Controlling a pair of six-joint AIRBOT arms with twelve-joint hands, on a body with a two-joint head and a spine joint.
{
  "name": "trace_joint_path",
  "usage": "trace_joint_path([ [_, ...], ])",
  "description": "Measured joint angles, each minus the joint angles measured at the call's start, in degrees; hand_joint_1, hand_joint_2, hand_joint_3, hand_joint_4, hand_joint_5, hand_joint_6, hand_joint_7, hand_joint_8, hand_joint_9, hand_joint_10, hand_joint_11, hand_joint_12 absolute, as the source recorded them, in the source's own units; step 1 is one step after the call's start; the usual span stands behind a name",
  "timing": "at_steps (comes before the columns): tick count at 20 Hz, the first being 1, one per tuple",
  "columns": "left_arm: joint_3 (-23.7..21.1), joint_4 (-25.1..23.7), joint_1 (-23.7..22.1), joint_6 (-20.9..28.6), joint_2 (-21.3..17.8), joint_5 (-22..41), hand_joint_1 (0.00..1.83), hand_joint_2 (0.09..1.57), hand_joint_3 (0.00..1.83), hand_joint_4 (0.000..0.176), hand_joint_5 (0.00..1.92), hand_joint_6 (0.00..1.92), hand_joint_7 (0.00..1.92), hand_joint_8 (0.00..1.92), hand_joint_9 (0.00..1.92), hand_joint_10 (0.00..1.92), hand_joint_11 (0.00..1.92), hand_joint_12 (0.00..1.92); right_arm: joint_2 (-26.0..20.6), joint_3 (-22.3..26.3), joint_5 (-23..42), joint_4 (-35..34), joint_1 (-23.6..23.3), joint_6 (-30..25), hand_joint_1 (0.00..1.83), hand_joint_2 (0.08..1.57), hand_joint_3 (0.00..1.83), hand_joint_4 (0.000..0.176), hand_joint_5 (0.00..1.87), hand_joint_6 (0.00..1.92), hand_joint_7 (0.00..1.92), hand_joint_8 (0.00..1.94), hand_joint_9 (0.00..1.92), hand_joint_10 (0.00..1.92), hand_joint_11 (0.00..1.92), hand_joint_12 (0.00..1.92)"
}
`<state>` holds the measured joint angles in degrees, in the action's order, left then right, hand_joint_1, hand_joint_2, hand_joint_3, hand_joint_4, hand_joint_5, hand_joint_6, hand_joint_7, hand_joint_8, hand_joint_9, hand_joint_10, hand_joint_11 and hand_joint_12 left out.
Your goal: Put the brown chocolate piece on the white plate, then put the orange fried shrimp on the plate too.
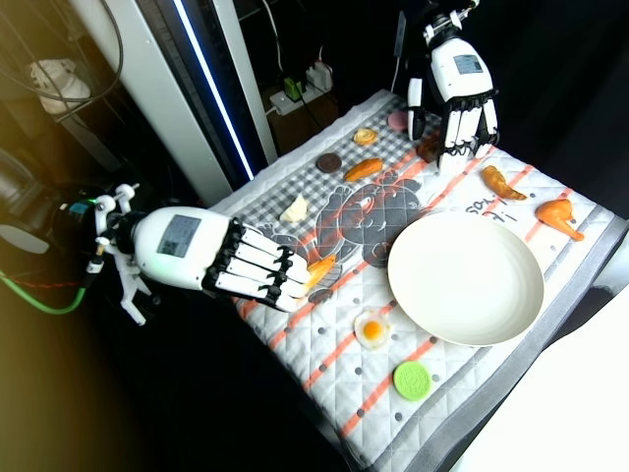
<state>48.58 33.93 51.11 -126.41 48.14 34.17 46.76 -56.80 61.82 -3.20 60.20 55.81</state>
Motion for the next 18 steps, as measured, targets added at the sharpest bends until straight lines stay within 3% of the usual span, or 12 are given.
trace_joint_path([
  [2, 0.5, 0.1, -0.1, 0.0, 0.6, 0.2, 1.15, 0.96, 0.0, 0.038, 0.87, 0.0, 1.02, 0.01, 0.96, 0.03, 0.21, 0.92, 0.0, 0.0, 0.0, 0.0, 0.0, 0.0, 0.49, 1.31, 0.0, 0.02, 0.53, 0.0, 0.36, 0.0, 0.36, 0.0, 0.17, 0.61],
  [3, 0.7, 0.2, -0.4, 0.0, 0.7, 0.2, 1.25, 1.02, 0.01, 0.0, 1.08, 0.44, 1.15, 0.65, 1.05, 0.04, 0.18, 0.99, 0.0, 0.0, 0.0, 0.0, 0.0, 0.0, 0.47, 1.31, 0.0, 0.015, 0.54, 0.0, 0.37, 0.0, 0.37, 0.01, 0.18, 0.61],
  [4, 0.9, 0.2, -0.7, 0.0, 1.0, 0.3, 1.26, 1.06, 0.0, 0.0, 1.1, 0.52, 1.08, 0.98, 1.09, 0.05, 0.16, 1.08, 0.0, 0.0, 0.0, 0.0, 0.0, 0.0, 0.45, 1.31, 0.0, 0.018, 0.53, 0.0, 0.37, 0.0, 0.37, 0.0, 0.18, 0.61],
  [5, 1.0, 0.6, -0.8, -0.2, 1.2, 0.7, 1.27, 1.08, 0.0, 0.0, 1.16, 0.41, 1.02, 1.14, 1.08, 0.27, 0.18, 1.13, 0.0, 0.0, 0.0, -0.1, 0.0, 0.0, 0.44, 1.32, 0.0, 0.025, 0.53, 0.0, 0.36, 0.0, 0.36, 0.0, 0.17, 0.61],
  [7, 1.4, 1.4, -1.6, -0.2, 2.1, 1.2, 1.27, 1.08, 0.0, 0.0, 1.18, 0.41, 1.03, 1.12, 1.0, 0.54, 0.21, 1.15, 0.0, 0.0, 0.1, 0.0, 0.1, 0.0, 0.43, 1.32, 0.0, 0.029, 0.54, 0.0, 0.37, 0.0, 0.37, 0.0, 0.18, 0.63],
  [10, 1.5, 1.2, -2.6, -0.1, 2.4, 1.5, 1.27, 1.06, 0.0, 0.0, 1.2, 0.4, 1.08, 1.02, 0.95, 0.69, 0.28, 1.24, 0.0, 0.0, 0.0, -0.1, 0.1, 0.0, 0.4, 1.31, 0.0, 0.04, 0.54, 0.0, 0.37, 0.0, 0.37, 0.0, 0.16, 0.67],
  [12, 1.8, 0.3, -4.5, -0.2, 2.4, 1.7, 1.26, 1.06, 0.0, 0.0, 1.21, 0.41, 1.09, 0.98, 0.91, 0.76, 0.36, 1.38, 0.0, 0.0, 0.0, 0.0, 0.1, 0.0, 0.42, 1.31, 0.0, 0.024, 0.54, 0.0, 0.37, 0.0, 0.37, 0.0, 0.15, 0.68],
  [13, 2.3, -0.4, -6.1, -0.1, 2.7, 1.9, 1.25, 1.06, 0.01, 0.0, 1.16, 0.53, 1.08, 0.96, 0.91, 0.62, 0.28, 1.27, 0.0, 0.0, 0.0, 0.0, 0.1, 0.0, 0.42, 1.32, 0.0, 0.017, 0.54, 0.0, 0.37, 0.0, 0.37, 0.0, 0.16, 0.68],
  [14, 3.5, -0.6, -8.0, -0.2, 3.5, 2.5, 1.26, 1.06, 0.0, 0.0, 1.17, 0.5, 1.07, 0.99, 0.95, 0.54, 0.27, 1.2, 0.1, 0.0, 0.0, 0.0, 0.1, 0.0, 0.44, 1.31, 0.0, 0.02, 0.53, 0.0, 0.36, 0.0, 0.36, 0.0, 0.14, 0.68],
  [15, 4.5, -1.0, -9.7, -0.2, 4.3, 2.6, 1.26, 1.06, 0.0, 0.0, 1.19, 0.44, 1.09, 0.99, 0.97, 0.58, 0.3, 1.37, 0.1, 0.0, 0.0, 0.0, 0.1, 0.0, 0.47, 1.31, 0.0, 0.02, 0.53, 0.0, 0.37, 0.0, 0.37, 0.0, 0.12, 0.74],
  [16, 5.6, -1.4, -11.3, -0.2, 5.3, 2.5, 1.28, 1.05, 0.0, 0.0, 1.24, 0.3, 1.07, 1.05, 0.92, 0.82, 0.33, 1.47, 0.1, 0.0, 0.0, 0.0, 0.1, 0.0, 0.46, 1.31, 0.0, 0.026, 0.54, 0.0, 0.37, 0.0, 0.37, 0.0, 0.12, 0.76],
  [18, 10.3, -1.9, -17.0, -0.2, 9.9, -0.3, 1.29, 1.05, 0.0, 0.0, 1.31, 0.13, 1.09, 1.04, 0.9, 0.82, 0.4, 1.4, 0.2, 0.0, 0.0, -0.1, 0.1, 0.0, 0.46, 1.3, 0.0, 0.023, 0.54, 0.0, 0.38, 0.0, 0.38, 0.0, 0.11, 0.77],
])
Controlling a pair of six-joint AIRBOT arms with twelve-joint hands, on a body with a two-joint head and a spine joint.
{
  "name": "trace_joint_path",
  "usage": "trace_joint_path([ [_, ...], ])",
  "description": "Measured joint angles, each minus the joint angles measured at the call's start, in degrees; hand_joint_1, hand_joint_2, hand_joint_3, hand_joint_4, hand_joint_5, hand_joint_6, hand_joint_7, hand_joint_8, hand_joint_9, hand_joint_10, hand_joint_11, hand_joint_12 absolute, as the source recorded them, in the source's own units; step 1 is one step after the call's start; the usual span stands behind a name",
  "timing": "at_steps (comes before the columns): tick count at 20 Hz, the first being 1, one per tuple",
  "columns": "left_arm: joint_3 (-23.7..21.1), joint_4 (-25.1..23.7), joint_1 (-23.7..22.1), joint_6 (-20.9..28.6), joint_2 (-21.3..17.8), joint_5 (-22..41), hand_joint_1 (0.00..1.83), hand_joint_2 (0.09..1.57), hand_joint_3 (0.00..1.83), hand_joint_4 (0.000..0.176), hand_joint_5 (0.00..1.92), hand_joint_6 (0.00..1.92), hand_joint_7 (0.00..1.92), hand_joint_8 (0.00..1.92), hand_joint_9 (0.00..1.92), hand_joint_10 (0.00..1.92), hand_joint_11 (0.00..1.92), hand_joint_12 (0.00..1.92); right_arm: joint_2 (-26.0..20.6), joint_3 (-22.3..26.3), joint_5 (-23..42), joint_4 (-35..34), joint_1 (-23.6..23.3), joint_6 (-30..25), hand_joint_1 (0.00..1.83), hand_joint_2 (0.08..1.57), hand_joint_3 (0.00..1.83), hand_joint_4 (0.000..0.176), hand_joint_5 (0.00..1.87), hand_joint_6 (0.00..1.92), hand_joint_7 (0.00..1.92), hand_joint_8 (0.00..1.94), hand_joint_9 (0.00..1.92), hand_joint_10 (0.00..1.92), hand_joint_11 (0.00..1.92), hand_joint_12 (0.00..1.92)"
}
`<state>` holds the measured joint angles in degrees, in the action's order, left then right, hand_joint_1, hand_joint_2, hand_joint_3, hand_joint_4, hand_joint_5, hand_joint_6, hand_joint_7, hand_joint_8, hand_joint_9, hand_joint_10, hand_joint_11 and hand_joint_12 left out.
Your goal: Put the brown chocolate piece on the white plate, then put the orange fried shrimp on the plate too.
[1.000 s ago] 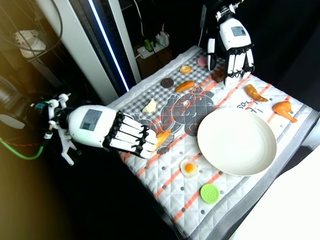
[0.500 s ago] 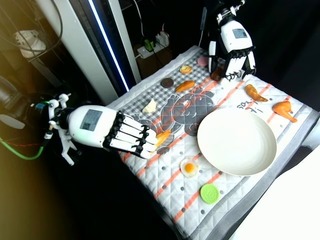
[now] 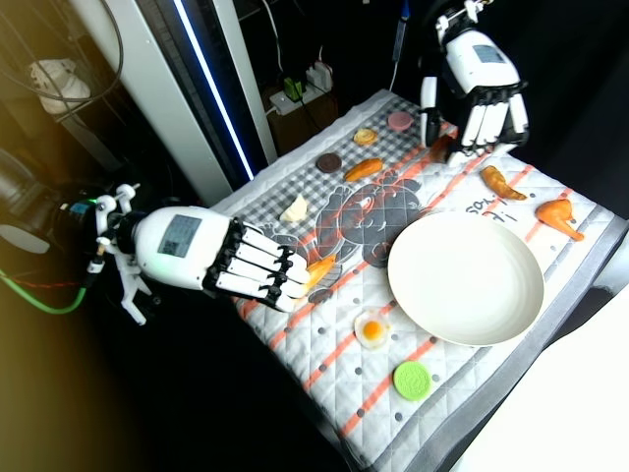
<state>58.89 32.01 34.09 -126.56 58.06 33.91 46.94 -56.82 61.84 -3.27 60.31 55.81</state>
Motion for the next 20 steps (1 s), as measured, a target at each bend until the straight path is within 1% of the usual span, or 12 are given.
trace_joint_path([
  [1, 3.1, -0.1, -2.9, 0.1, 2.6, -2.7, 1.28, 1.04, 0.0, 0.0, 1.31, 0.18, 1.12, 0.94, 0.93, 0.63, 0.35, 1.37, 0.0, 0.0, 0.0, 0.2, 0.0, 0.0, 0.48, 1.3, 0.0, 0.026, 0.54, 0.0, 0.38, 0.0, 0.38, 0.0, 0.11, 0.79],
  [2, 4.4, -0.1, -3.7, 0.1, 3.6, -3.7, 1.28, 1.04, 0.0, 0.0, 1.31, 0.18, 1.12, 0.94, 0.93, 0.63, 0.35, 1.37, 0.1, 0.0, 0.0, 0.1, 0.0, 0.0, 0.48, 1.3, 0.0, 0.026, 0.54, 0.0, 0.38, 0.0, 0.38, 0.0, 0.11, 0.79],
  [4, 9.9, 1.2, -6.5, 0.0, 8.1, -8.0, 1.26, 1.06, 0.0, 0.0, 1.17, 0.47, 1.09, 0.97, 0.93, 0.69, 0.3, 1.4, 0.3, -0.3, 0.0, -0.1, 0.0, 0.0, 0.48, 1.3, 0.0, 0.016, 0.54, 0.0, 0.38, 0.0, 0.38, 0.0, 0.11, 0.78],
  [8, 18.8, 4.1, -8.5, -0.1, 15.3, -15.0, 1.27, 1.06, 0.0, 0.0, 1.2, 0.37, 1.08, 1.02, 0.83, 0.95, 0.22, 1.38, 1.0, -0.6, -0.1, 0.6, -0.6, 0.0, 0.48, 1.3, 0.0, 0.007, 0.55, 0.0, 0.37, 0.0, 0.35, 0.0, 0.08, 0.75],
  [9, 20.0, 5.2, -8.6, 0.0, 16.3, -16.4, 1.25, 1.08, 0.02, 0.0, 1.01, 0.75, 1.08, 1.0, 0.84, 0.62, 0.2, 1.18, 1.2, -0.8, -0.2, 0.6, -0.9, 0.0, 0.49, 1.29, 0.0, 0.0, 0.55, 0.0, 0.36, 0.0, 0.34, 0.0, 0.08, 0.71],
  [10, 20.5, 5.7, -8.6, -0.1, 16.8, -17.0, 1.05, 1.05, 0.0, 0.058, 0.79, 0.26, 0.89, 0.48, 0.8, 0.43, 0.14, 1.12, 1.2, -0.9, -0.2, 0.8, -1.0, 0.0, 0.49, 1.29, 0.0, 0.0, 0.56, 0.0, 0.36, 0.0, 0.35, 0.01, 0.1, 0.71],
  [11, 21.3, 6.7, -8.6, 0.0, 17.5, -18.4, 0.93, 1.02, 0.0, 0.15, 0.47, 0.01, 0.65, 0.06, 0.65, 0.17, 0.01, 1.12, 1.3, -1.0, -0.1, 1.1, -1.5, 0.0, 0.48, 1.29, 0.0, 0.0, 0.55, 0.0, 0.37, 0.0, 0.35, 0.0, 0.1, 0.7],
  [12, 21.7, 7.3, -8.6, -0.1, 17.7, -18.8, 0.93, 1.02, 0.0, 0.15, 0.47, 0.01, 0.65, 0.06, 0.65, 0.17, 0.01, 1.12, 1.3, -1.0, 0.0, 1.2, -1.6, 0.0, 0.48, 1.29, 0.0, 0.0, 0.55, 0.0, 0.37, 0.0, 0.35, 0.0, 0.1, 0.7],
  [13, 22.2, 8.0, -8.6, -0.1, 17.8, -18.9, 0.89, 1.02, 0.0, 0.17, 0.35, 0.0, 0.54, 0.01, 0.57, 0.11, 0.0, 1.04, 1.3, -1.1, 0.2, 1.2, -1.6, 0.0, 0.46, 1.29, 0.0, 0.0, 0.55, 0.0, 0.37, 0.0, 0.36, 0.0, 0.11, 0.7],
  [14, 22.1, 8.0, -8.6, 0.0, 17.6, -18.5, 0.89, 1.02, 0.0, 0.175, 0.27, 0.0, 0.47, 0.0, 0.52, 0.07, 0.0, 0.97, 1.6, -1.2, 0.1, 1.2, -1.6, 0.0, 0.45, 1.3, 0.0, 0.0, 0.56, 0.0, 0.37, 0.0, 0.36, 0.0, 0.13, 0.66],
  [17, 17.3, 7.3, -7.4, 1.0, 14.9, -14.9, 0.85, 0.97, 0.0, 0.176, 0.02, 0.0, 0.23, 0.0, 0.33, 0.0, 0.0, 0.83, 2.2, -1.4, -0.1, 1.4, -1.6, 0.0, 0.48, 1.29, 0.0, 0.0, 0.55, 0.0, 0.37, 0.0, 0.36, 0.0, 0.13, 0.63],
  [20, 13.2, 1.0, -4.6, 11.8, 12.1, -11.4, 0.79, 0.9, 0.0, 0.176, 0.0, 0.0, 0.17, 0.0, 0.23, 0.0, 0.0, 0.82, 3.1, -2.2, 0.0, 1.0, -2.5, 0.0, 0.53, 1.3, 0.0, 0.0, 0.54, 0.0, 0.35, 0.0, 0.32, 0.0, 0.13, 0.5],
])
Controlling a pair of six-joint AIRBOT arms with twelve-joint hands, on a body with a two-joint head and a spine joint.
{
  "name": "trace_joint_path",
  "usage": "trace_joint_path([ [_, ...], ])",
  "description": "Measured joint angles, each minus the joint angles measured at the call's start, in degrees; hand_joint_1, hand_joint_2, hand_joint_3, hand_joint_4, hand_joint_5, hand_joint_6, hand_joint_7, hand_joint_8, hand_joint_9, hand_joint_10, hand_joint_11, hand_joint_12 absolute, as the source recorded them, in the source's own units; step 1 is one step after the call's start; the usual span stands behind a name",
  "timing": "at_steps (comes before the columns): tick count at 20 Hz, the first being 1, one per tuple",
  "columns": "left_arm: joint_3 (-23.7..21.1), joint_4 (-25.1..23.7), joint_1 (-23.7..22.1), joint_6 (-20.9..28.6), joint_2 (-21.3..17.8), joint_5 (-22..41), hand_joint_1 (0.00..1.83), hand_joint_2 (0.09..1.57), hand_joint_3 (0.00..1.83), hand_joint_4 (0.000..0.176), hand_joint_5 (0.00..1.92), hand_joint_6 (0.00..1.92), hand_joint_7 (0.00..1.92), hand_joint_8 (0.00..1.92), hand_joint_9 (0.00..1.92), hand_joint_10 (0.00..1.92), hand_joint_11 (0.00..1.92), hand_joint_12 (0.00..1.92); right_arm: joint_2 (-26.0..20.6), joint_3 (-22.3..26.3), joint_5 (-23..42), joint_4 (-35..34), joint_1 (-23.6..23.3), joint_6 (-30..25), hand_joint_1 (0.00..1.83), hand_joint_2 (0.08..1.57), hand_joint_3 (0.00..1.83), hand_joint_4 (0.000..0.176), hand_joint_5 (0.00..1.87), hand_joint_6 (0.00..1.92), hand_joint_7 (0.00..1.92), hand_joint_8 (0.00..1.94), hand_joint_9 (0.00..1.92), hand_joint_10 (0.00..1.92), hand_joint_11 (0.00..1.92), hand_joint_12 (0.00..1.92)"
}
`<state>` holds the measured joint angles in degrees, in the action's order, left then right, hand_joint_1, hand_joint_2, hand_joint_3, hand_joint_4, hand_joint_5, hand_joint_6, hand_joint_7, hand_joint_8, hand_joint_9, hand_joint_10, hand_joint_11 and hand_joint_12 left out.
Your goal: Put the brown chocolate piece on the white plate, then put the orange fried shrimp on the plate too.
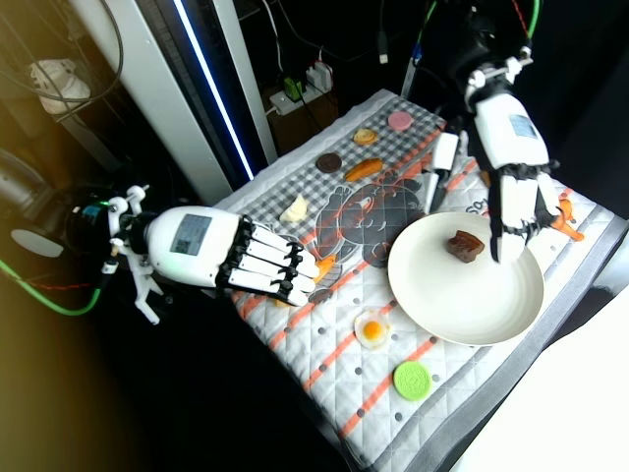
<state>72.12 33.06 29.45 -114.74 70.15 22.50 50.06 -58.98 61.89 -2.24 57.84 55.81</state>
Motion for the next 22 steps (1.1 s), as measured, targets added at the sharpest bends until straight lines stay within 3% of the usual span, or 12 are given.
trace_joint_path([
  [2, -5.0, -5.3, 2.1, 6.3, -4.5, 4.7, 0.59, 0.86, 0.0, 0.176, 0.0, 0.0, 0.11, 0.0, 0.19, 0.0, 0.0, 0.7, 0.9, -0.9, -0.4, 0.3, -0.6, 0.0, 0.63, 1.3, 0.0, 0.01, 0.53, 0.0, 0.36, 0.0, 0.3, 0.0, 0.1, 0.54],
  [3, -7.8, -6.9, 3.1, 7.0, -6.9, 7.0, 0.65, 0.86, 0.0, 0.176, 0.0, 0.0, 0.09, 0.0, 0.17, 0.0, 0.0, 0.58, 1.4, -1.4, -0.8, 0.2, -1.4, 0.0, 0.69, 1.29, 0.0, 0.035, 0.52, 0.0, 0.37, 0.0, 0.31, 0.0, 0.09, 0.56],
  [5, -13.3, -10.3, 5.5, 7.3, -11.1, 13.3, 0.73, 0.92, 0.01, 0.176, 0.06, 0.01, 0.09, 0.0, 0.13, 0.0, 0.0, 0.41, 2.5, -2.3, -1.1, 0.0, -2.8, 0.0, 0.7, 1.29, 0.0, 0.045, 0.51, 0.0, 0.38, 0.0, 0.34, 0.01, 0.13, 0.58],
  [9, -21.6, -15.4, 13.4, 12.4, -16.6, 19.1, 0.84, 0.9, 0.0, 0.176, 0.02, 0.0, 0.14, 0.01, 0.16, 0.01, 0.0, 0.49, 5.1, -4.4, -4.9, 0.0, -4.9, 0.0, 0.69, 1.28, 0.0, 0.084, 0.51, 0.0, 0.39, 0.0, 0.36, 0.01, 0.07, 0.78],
  [13, -25.5, -17.7, 15.8, 12.9, -20.3, 26.1, 0.83, 0.92, 0.0, 0.176, 0.04, 0.0, 0.18, 0.01, 0.2, 0.01, 0.0, 0.47, 5.9, -5.7, -7.8, -0.8, -5.2, 0.0, 0.7, 1.28, 0.0, 0.062, 0.55, 0.0, 0.47, 0.0, 0.47, 0.01, 0.16, 0.75],
  [15, -26.5, -17.7, 17.0, 12.9, -21.1, 28.2, 0.81, 0.93, 0.0, 0.17, 0.05, 0.0, 0.17, 0.0, 0.16, 0.01, 0.0, 0.21, 6.5, -6.4, -9.5, -1.6, -5.2, 0.0, 0.72, 1.27, 0.0, 0.027, 0.63, 0.0, 0.58, 0.0, 0.6, 0.01, 0.28, 0.79],
  [16, -26.8, -17.7, 17.2, 12.8, -21.1, 28.1, 0.83, 0.92, 0.0, 0.172, 0.06, 0.0, 0.17, 0.0, 0.16, 0.01, 0.0, 0.18, 6.8, -6.4, -10.0, -1.6, -5.2, 0.0, 0.8, 1.22, 0.0, 0.0, 0.76, 0.01, 0.74, 0.02, 0.77, 0.04, 0.34, 1.03],
  [17, -27.1, -17.7, 17.4, 12.9, -21.1, 28.3, 0.82, 0.92, 0.0, 0.175, 0.05, 0.0, 0.17, 0.0, 0.17, 0.01, 0.0, 0.18, 7.0, -6.4, -10.1, -1.4, -5.2, 0.0, 0.92, 1.22, 0.0, 0.1, 0.78, 1.02, 0.81, 0.03, 0.84, 0.08, 0.33, 1.19],
  [18, -27.1, -17.8, 17.5, 13.1, -21.1, 28.3, 0.82, 0.92, 0.0, 0.175, 0.05, 0.0, 0.17, 0.0, 0.17, 0.01, 0.0, 0.18, 7.2, -6.4, -9.8, -1.5, -5.2, -0.1, 0.92, 1.22, 0.0, 0.1, 0.78, 1.02, 0.81, 0.03, 0.84, 0.08, 0.33, 1.19],
  [19, -27.1, -17.6, 17.8, 13.1, -21.1, 28.7, 0.8, 0.91, 0.0, 0.176, 0.04, 0.0, 0.18, 0.0, 0.18, 0.01, 0.0, 0.14, 7.3, -6.4, -9.6, -1.7, -5.6, 0.0, 1.11, 1.22, 0.0, 0.0, 0.81, 1.09, 0.76, 1.2, 0.79, 0.57, 0.45, 1.41],
  [20, -27.1, -16.7, 17.9, 13.1, -21.1, 28.5, 0.8, 0.92, 0.0, 0.176, 0.06, 0.0, 0.19, 0.0, 0.18, 0.0, 0.0, 0.09, 7.4, -6.7, -8.8, -1.7, -5.6, -0.3, 1.17, 1.21, 0.0, 0.0, 0.8, 1.12, 0.8, 1.42, 0.73, 1.27, 0.63, 1.7],
  [22, -27.1, -15.6, 18.1, 13.8, -21.1, 28.8, 0.8, 0.93, 0.0, 0.176, 0.07, 0.01, 0.17, 0.0, 0.17, 0.0, 0.0, 0.12, 7.8, -6.8, -8.3, -1.8, -5.6, -0.4, 1.2, 1.17, 0.0, 0.0, 0.84, 1.11, 0.91, 1.27, 0.83, 1.42, 0.78, 1.75],
])
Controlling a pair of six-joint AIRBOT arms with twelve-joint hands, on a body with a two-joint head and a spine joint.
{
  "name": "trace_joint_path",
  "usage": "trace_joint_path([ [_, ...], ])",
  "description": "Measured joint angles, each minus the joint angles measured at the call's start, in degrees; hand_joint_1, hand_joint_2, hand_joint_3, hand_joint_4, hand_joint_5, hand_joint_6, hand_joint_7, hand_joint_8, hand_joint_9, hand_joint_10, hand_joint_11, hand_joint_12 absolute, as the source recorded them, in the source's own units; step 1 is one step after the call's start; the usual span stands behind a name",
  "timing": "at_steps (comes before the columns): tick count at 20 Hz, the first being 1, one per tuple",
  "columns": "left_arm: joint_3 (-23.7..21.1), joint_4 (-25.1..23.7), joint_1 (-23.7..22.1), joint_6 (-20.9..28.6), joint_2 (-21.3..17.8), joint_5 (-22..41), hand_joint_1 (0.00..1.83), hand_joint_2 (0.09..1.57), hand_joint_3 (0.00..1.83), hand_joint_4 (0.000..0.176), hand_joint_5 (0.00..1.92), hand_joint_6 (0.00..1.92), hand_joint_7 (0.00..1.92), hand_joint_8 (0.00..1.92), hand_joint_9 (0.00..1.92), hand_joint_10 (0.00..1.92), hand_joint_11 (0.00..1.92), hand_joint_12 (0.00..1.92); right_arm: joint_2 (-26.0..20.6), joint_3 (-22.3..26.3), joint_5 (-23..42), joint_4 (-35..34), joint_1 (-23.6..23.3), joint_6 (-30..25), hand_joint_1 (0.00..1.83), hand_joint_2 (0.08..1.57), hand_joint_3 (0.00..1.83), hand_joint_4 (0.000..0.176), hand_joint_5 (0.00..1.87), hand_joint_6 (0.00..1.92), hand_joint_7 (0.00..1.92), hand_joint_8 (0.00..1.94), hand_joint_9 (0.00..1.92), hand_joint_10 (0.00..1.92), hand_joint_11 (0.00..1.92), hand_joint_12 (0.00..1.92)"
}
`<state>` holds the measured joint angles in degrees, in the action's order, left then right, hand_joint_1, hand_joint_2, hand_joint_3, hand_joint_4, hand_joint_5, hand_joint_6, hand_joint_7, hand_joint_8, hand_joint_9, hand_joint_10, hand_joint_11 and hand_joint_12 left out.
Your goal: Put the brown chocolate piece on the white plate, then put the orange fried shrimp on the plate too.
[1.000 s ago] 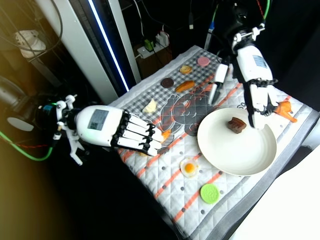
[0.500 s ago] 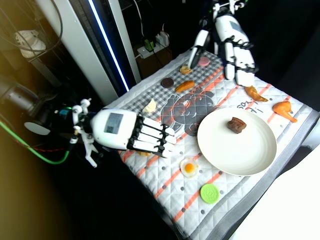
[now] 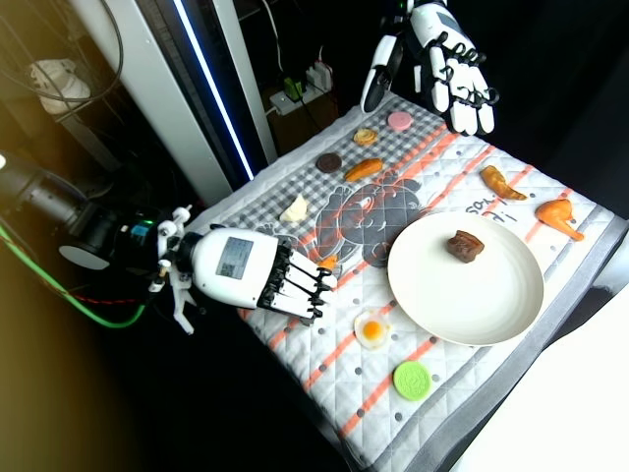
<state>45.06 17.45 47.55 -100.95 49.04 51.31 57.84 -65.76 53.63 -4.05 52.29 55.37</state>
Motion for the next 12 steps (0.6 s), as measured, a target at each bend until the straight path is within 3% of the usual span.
trace_joint_path([
  [4, 0.3, 0.4, 1.4, 2.7, 0.0, 1.3, 0.81, 0.94, 0.0, 0.167, 0.08, 0.0, 0.19, 0.0, 0.18, 0.0, 0.0, 0.17, 0.0, 0.0, -0.3, 0.2, -1.1, 0.1, 1.22, 1.14, 0.0, 0.0, 0.89, 1.09, 0.98, 1.13, 0.9, 1.43, 0.86, 1.71],
  [5, 1.2, 1.0, 2.3, 5.7, 0.0, 1.5, 0.83, 0.94, 0.0, 0.159, 0.1, 0.0, 0.21, 0.0, 0.23, 0.01, 0.0, 0.27, -0.2, 0.0, -0.7, 0.5, -1.7, 0.3, 1.2, 1.17, 0.01, 0.0, 0.81, 1.2, 0.91, 1.26, 0.83, 1.62, 0.79, 1.9],
  [6, 2.1, 1.5, 2.9, 8.8, 0.1, 1.4, 0.85, 0.94, 0.0, 0.152, 0.12, 0.0, 0.21, 0.0, 0.22, 0.0, 0.0, 0.33, -0.4, 0.0, -1.1, 0.7, -2.3, 0.3, 1.19, 1.19, 0.01, 0.0, 0.78, 1.26, 0.88, 1.31, 0.81, 1.68, 0.77, 1.92],
  [8, 4.1, 2.1, 4.1, 15.4, 0.1, 1.5, 0.85, 0.94, 0.0, 0.153, 0.11, 0.0, 0.2, 0.0, 0.2, 0.0, 0.0, 0.34, -0.3, -0.4, -1.6, 0.9, -4.0, 0.4, 1.18, 1.2, 0.01, 0.0, 0.75, 1.3, 0.88, 1.31, 0.78, 1.63, 0.72, 1.91],
  [10, 5.6, 2.6, 4.9, 20.8, 0.1, 2.0, 0.85, 0.94, 0.0, 0.155, 0.12, 0.0, 0.19, 0.0, 0.17, 0.0, 0.0, 0.39, 0.5, -2.2, -1.5, 1.1, -7.4, 0.4, 1.21, 1.16, 0.0, 0.0, 0.85, 1.11, 0.95, 1.2, 0.83, 1.52, 0.81, 1.8],
  [12, 5.6, 2.0, 5.2, 21.3, 0.1, 2.4, 0.87, 0.94, 0.0, 0.133, 0.13, 0.0, 0.21, 0.0, 0.2, 0.01, 0.0, 0.52, 2.2, -4.0, -1.6, 1.5, -10.8, 0.4, 1.21, 1.17, 0.0, 0.0, 0.83, 1.09, 0.92, 1.3, 0.84, 1.61, 0.85, 1.85],
])
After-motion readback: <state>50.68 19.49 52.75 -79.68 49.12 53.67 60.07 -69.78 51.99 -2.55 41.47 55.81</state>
